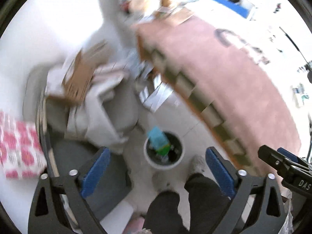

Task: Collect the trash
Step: 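Swing both tools back over the table, then grasp the white Pudilan medicine box with the left tool while the right tool grasps the green-white cold medicine box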

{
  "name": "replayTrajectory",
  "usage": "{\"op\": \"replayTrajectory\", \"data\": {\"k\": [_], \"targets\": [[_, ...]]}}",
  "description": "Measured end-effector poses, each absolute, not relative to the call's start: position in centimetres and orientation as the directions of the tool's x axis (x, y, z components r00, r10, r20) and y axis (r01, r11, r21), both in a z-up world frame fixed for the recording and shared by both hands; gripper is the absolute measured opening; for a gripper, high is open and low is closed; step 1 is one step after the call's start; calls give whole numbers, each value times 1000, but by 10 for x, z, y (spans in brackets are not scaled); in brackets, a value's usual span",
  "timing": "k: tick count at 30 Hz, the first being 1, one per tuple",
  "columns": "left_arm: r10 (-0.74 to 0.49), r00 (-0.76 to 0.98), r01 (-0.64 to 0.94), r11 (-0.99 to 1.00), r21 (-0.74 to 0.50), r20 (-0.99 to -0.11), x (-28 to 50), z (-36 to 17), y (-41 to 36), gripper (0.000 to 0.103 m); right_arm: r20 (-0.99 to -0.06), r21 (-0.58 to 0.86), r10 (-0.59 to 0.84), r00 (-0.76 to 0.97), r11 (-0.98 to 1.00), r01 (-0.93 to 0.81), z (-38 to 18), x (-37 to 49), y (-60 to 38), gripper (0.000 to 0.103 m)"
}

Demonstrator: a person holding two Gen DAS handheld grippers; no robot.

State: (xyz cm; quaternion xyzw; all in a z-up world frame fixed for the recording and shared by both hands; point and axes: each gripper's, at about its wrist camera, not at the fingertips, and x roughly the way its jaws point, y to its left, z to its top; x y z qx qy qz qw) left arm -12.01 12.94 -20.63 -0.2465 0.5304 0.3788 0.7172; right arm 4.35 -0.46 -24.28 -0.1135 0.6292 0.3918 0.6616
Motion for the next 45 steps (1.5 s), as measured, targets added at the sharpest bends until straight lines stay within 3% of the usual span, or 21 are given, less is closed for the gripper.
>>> {"op": "replayTrajectory", "data": {"k": [7, 16, 23, 30, 32, 33, 35, 45], "targets": [[323, 232, -692, 718, 77, -918, 34, -172, 113, 103, -919, 306, 386, 81, 828, -471, -208, 210, -74, 103], [287, 134, -673, 729, 126, -948, 288, -222, 76, 103, -973, -89, 19, 230, 889, -449, -229, 480, -141, 103], [323, 20, -638, 733, 237, -946, 415, -284, 56, 103, -982, -161, -89, 167, 857, -490, -286, 623, -143, 103], [296, -60, -624, 734, 267, -953, 472, -325, 55, 103, -993, -114, -106, 45, 834, -539, -349, 684, -122, 103], [267, -67, -615, 747, 251, -961, 483, -331, 50, 103, -996, -77, -90, 1, 844, -532, -363, 691, -121, 101], [247, -67, -613, 754, 235, -967, 487, -332, 47, 103, -997, -66, -77, 0, 853, -518, -364, 691, -123, 92], [182, -55, -616, 768, 177, -982, 495, -332, 40, 103, -999, -39, -42, 5, 878, -477, -361, 691, -133, 89], [-236, -46, -677, 722, -144, -971, 555, -358, -29, 102, -993, -94, -84, 89, 989, -116, -327, 696, -268, 89]]}}
